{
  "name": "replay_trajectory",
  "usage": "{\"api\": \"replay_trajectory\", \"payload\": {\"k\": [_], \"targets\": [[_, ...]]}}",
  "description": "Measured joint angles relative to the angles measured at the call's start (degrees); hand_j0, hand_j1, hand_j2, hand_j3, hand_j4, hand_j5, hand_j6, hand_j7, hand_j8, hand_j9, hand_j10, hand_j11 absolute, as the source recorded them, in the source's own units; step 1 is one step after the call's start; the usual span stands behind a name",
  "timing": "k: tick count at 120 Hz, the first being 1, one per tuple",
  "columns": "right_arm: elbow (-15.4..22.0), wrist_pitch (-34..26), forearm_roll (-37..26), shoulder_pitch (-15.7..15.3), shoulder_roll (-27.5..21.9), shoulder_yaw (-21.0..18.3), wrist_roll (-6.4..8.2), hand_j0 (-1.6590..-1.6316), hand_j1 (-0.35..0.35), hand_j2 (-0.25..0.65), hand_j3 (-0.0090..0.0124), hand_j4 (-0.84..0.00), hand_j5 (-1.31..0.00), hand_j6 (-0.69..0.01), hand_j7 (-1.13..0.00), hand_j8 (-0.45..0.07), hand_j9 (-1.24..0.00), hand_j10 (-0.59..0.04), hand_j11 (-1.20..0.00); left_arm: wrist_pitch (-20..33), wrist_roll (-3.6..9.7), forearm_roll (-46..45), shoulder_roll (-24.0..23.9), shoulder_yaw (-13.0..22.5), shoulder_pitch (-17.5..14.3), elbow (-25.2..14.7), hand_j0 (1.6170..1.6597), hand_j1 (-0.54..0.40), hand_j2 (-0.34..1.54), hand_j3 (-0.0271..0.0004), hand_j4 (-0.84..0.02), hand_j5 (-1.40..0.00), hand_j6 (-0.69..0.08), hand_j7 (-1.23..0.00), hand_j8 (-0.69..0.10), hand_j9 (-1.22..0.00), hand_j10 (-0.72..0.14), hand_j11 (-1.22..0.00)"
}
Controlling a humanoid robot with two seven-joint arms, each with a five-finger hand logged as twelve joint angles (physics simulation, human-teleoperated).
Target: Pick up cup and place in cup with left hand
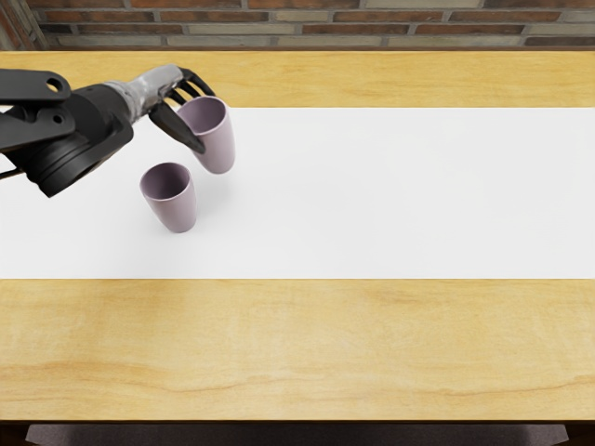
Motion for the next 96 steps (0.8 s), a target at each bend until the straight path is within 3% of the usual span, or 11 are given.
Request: {"api": "replay_trajectory", "payload": {"k": [44, 96], "targets": [[0.0, 0.01, 0.0, 0.0, 0.0, 0.0, 0.0, -1.6581, -0.331, -0.003, 0.0, -0.015, -0.02, -0.015, -0.02, -0.015, -0.02, -0.015, -0.02, -0.2, 0.31, -0.02, 7.39, -1.16, -3.74, -8.33, 1.654, -0.168, 0.16, 0.0, -0.29, -0.74, -0.228, -0.73, -0.313, -0.73, -0.523, -0.73], [0.0, 0.0, 0.0, -0.01, 0.0, 0.0, 0.0, -1.6581, -0.331, -0.003, 0.0, -0.015, -0.02, -0.015, -0.02, -0.015, -0.02, -0.015, -0.02, -2.01, 0.46, 0.04, 14.07, -1.39, -6.79, -13.9, 1.6548, -0.14, 0.15, 0.0, -0.34, -0.73, -0.276, -0.72, -0.349, -0.72, -0.531, -0.72]]}}
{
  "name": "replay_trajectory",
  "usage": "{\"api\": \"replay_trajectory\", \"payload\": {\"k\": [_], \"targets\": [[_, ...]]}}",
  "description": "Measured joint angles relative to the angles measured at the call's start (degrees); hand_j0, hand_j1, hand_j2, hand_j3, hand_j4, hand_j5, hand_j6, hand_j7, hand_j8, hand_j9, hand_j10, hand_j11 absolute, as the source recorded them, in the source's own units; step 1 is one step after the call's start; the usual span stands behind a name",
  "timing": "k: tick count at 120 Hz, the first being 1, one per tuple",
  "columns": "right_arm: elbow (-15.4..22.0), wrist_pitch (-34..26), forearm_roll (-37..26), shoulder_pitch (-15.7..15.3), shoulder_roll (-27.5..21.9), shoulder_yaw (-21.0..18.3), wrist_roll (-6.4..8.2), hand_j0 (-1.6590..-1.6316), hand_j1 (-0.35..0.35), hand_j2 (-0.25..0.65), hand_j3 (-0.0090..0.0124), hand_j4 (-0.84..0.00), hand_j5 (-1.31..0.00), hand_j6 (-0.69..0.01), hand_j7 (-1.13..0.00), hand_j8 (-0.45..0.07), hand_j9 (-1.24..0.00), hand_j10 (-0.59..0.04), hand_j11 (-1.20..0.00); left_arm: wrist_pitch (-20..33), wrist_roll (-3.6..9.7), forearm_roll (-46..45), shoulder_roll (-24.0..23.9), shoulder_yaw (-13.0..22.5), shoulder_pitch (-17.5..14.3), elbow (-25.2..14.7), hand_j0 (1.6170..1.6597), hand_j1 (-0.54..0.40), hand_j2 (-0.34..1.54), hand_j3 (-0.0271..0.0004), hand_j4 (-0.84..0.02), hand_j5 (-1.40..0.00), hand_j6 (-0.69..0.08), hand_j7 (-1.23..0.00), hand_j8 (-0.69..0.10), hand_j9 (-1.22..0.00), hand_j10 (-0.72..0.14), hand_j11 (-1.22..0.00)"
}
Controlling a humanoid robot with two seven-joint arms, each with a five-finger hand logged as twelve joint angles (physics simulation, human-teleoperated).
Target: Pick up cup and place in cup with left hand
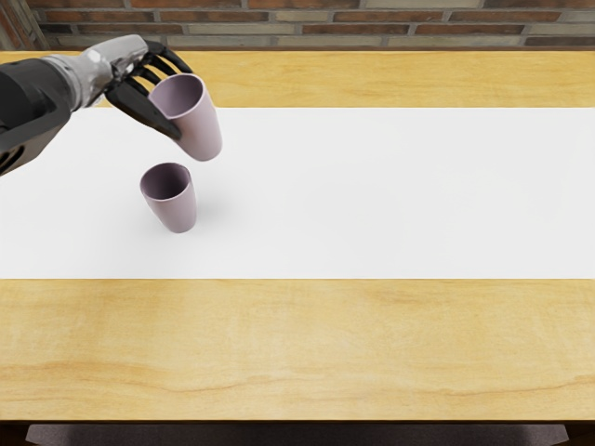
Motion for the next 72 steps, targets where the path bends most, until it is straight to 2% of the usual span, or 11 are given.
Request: {"api": "replay_trajectory", "payload": {"k": [15, 38, 65, 66, 72], "targets": [[0.0, 0.0, 0.0, 0.01, 0.0, 0.0, 0.0, -1.6581, -0.331, -0.003, 0.0, -0.015, -0.02, -0.015, -0.02, -0.015, -0.02, -0.015, -0.02, -1.81, 0.04, -0.01, 2.25, -0.45, -0.04, -0.75, 1.6539, -0.076, 0.08, 0.0, -0.378, -0.72, -0.309, -0.72, -0.385, -0.72, -0.533, -0.72], [0.0, 0.0, 0.0, 0.0, 0.0, 0.0, 0.0, -1.6581, -0.331, -0.003, 0.0, -0.015, -0.02, -0.015, -0.02, -0.015, -0.02, -0.015, -0.02, -3.4, 0.14, 0.0, 4.09, -1.09, -0.09, -1.43, 1.6533, -0.05, 0.05, 0.0, -0.402, -0.72, -0.333, -0.73, -0.4, -0.72, -0.534, -0.72], [0.0, 0.0, 0.0, 0.0, 0.0, -0.01, 0.0, -1.6581, -0.331, -0.003, 0.0, -0.015, -0.02, -0.015, -0.02, -0.015, -0.02, -0.015, -0.02, -5.12, 1.53, 0.08, 5.61, -1.22, -1.16, -1.63, 1.6522, -0.011, 0.02, 0.0, -0.435, -0.72, -0.364, -0.73, -0.432, -0.72, -0.536, -0.72], [0.0, 0.0, 0.0, 0.0, 0.0, -0.01, 0.0, -1.6581, -0.331, -0.003, 0.0, -0.015, -0.02, -0.015, -0.02, -0.015, -0.02, -0.015, -0.02, -5.19, 1.6, 0.08, 5.71, -1.22, -1.23, -1.64, 1.6525, -0.017, 0.07, 0.0, -0.435, -0.72, -0.365, -0.73, -0.434, -0.72, -0.536, -0.72], [0.0, 0.0, 0.0, 0.0, 0.0, 0.0, 0.0, -1.6581, -0.331, -0.003, 0.0, -0.015, -0.02, -0.015, -0.02, -0.015, -0.02, -0.015, -0.02, -5.56, 1.88, 0.07, 6.11, -1.23, -1.32, -1.65, 1.6532, -0.053, 0.09, 0.0, -0.42, -0.72, -0.349, -0.73, -0.418, -0.72, -0.536, -0.72]]}}
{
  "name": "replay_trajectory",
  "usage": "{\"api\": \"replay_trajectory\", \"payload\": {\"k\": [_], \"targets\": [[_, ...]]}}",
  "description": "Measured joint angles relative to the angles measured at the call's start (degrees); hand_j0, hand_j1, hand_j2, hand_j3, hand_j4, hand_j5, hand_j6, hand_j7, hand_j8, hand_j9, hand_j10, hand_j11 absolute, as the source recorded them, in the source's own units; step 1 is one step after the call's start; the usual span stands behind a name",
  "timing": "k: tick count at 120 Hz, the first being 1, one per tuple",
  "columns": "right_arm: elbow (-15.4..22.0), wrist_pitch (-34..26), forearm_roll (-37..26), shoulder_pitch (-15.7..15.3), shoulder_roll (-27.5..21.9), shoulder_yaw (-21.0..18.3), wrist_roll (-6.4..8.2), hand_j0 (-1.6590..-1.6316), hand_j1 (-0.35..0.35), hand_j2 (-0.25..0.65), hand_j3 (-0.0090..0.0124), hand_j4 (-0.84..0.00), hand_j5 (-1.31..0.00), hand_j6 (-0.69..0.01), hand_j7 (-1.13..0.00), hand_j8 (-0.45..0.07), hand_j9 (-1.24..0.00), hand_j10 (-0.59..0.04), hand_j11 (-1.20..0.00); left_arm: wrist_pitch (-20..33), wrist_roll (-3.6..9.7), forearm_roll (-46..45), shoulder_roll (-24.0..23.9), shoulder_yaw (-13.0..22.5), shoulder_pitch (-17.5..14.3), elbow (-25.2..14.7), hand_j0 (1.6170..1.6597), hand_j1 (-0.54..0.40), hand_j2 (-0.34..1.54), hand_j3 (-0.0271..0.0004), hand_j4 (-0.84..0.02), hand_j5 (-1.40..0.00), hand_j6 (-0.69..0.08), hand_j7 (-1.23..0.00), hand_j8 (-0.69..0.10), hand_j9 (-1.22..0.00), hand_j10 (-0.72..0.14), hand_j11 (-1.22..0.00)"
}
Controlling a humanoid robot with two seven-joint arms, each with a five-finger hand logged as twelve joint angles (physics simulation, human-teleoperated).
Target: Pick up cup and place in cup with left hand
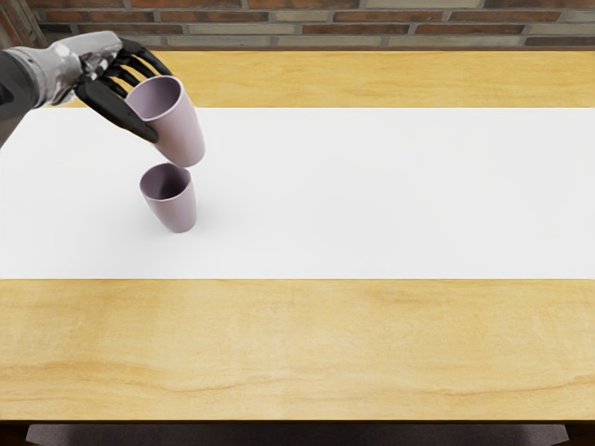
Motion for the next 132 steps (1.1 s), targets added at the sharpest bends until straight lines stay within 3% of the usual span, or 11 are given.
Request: {"api": "replay_trajectory", "payload": {"k": [18, 60, 132], "targets": [[0.0, 0.0, 0.0, 0.0, 0.0, 0.0, 0.0, -1.6581, -0.331, -0.003, 0.0, -0.015, -0.02, -0.015, -0.02, -0.015, -0.02, -0.015, -0.02, -1.27, 0.42, -0.03, 1.38, 0.02, 0.04, -0.07, 1.6542, -0.102, 0.13, 0.0, -0.377, -0.73, -0.31, -0.73, -0.386, -0.72, -0.534, -0.72], [0.0, 0.0, 0.0, 0.0, 0.0, 0.0, 0.0, -1.6581, -0.331, -0.003, 0.0, -0.015, -0.02, -0.015, -0.02, -0.015, -0.02, -0.015, -0.02, -2.91, 0.61, 0.5, 3.94, 0.7, 0.58, -0.11, 1.6544, -0.081, 0.09, 0.0, -0.385, -0.72, -0.319, -0.72, -0.391, -0.72, -0.537, -0.72], [0.0, 0.0, 0.0, 0.0, 0.0, 0.0, 0.0, -1.6581, -0.331, -0.003, 0.0, -0.015, -0.02, -0.015, -0.02, -0.015, -0.02, -0.015, -0.02, -2.85, 3.11, 2.58, 3.5, 1.0, 1.23, 0.06, 1.6545, -0.082, 0.11, 0.0, -0.39, -0.72, -0.324, -0.72, -0.393, -0.72, -0.538, -0.72]]}}
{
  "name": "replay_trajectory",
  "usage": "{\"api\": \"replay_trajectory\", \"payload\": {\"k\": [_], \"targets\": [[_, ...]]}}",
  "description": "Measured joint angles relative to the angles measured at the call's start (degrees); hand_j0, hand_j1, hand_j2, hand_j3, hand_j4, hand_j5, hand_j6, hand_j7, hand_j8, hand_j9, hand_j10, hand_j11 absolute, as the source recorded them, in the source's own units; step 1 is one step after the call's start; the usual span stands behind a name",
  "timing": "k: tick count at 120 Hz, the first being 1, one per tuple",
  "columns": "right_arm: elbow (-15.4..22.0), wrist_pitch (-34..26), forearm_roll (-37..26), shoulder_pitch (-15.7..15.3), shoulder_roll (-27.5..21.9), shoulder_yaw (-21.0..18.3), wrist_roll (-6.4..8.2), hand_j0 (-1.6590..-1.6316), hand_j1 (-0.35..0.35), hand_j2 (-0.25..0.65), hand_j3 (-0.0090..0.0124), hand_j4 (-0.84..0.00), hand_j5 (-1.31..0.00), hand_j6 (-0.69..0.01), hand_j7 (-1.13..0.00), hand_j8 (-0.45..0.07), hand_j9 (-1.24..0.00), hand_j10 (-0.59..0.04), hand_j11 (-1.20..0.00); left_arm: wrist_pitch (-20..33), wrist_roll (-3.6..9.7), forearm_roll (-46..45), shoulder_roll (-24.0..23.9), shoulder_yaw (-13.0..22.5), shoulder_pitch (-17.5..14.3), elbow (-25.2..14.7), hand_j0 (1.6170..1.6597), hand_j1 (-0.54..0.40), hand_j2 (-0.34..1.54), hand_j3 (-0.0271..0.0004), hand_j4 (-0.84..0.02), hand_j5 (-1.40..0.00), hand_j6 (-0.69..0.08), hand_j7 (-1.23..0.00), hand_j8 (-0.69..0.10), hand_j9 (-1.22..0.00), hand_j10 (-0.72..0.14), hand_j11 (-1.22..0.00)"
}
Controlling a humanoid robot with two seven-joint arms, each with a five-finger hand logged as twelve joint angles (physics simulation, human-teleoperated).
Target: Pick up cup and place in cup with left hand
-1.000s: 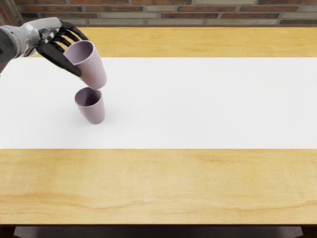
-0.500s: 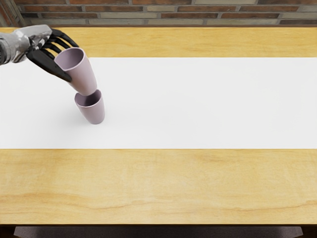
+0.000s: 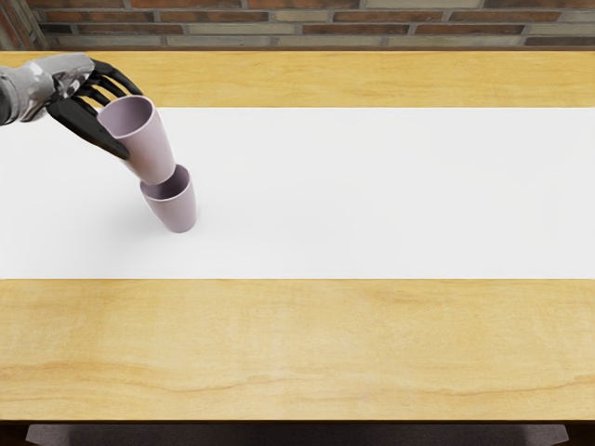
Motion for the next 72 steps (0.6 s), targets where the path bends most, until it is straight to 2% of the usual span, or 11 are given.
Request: {"api": "replay_trajectory", "payload": {"k": [20, 24, 32, 72], "targets": [[0.0, 0.0, 0.0, 0.01, 0.0, 0.0, 0.0, -1.6581, -0.331, -0.003, 0.0, -0.015, -0.02, -0.015, -0.02, -0.015, -0.02, -0.015, -0.02, 0.14, 0.06, 0.67, -0.12, -0.01, 0.34, 0.07, 1.6541, -0.074, 0.07, 0.0, -0.39, -0.72, -0.327, -0.72, -0.388, -0.72, -0.538, -0.72], [0.0, 0.0, 0.0, 0.01, 0.0, 0.0, 0.0, -1.6581, -0.331, -0.003, 0.0, -0.015, -0.02, -0.015, -0.02, -0.015, -0.02, -0.015, -0.02, 0.16, 0.06, 0.64, -0.17, 0.0, 0.76, 0.07, 1.6546, -0.088, 0.14, 0.0, -0.39, -0.72, -0.323, -0.72, -0.396, -0.72, -0.538, -0.72], [0.0, 0.0, 0.0, 0.0, 0.0, 0.0, 0.0, -1.6581, -0.331, -0.003, 0.0, -0.015, -0.02, -0.015, -0.02, -0.015, -0.02, -0.015, -0.02, 0.21, 0.08, 0.7, -0.46, 0.01, 0.8, 0.07, 1.6546, -0.098, 0.13, 0.0, -0.382, -0.72, -0.316, -0.72, -0.388, -0.72, -0.536, -0.72], [0.0, 0.0, 0.0, 0.01, 0.0, 0.0, 0.0, -1.6581, -0.331, -0.003, 0.0, -0.015, -0.02, -0.015, -0.02, -0.015, -0.02, -0.015, -0.02, 0.39, 0.07, 0.83, -1.58, -0.14, 0.88, 0.14, 1.654, -0.063, 0.07, 0.0, -0.403, -0.71, -0.334, -0.72, -0.393, -0.72, -0.535, -0.72]]}}
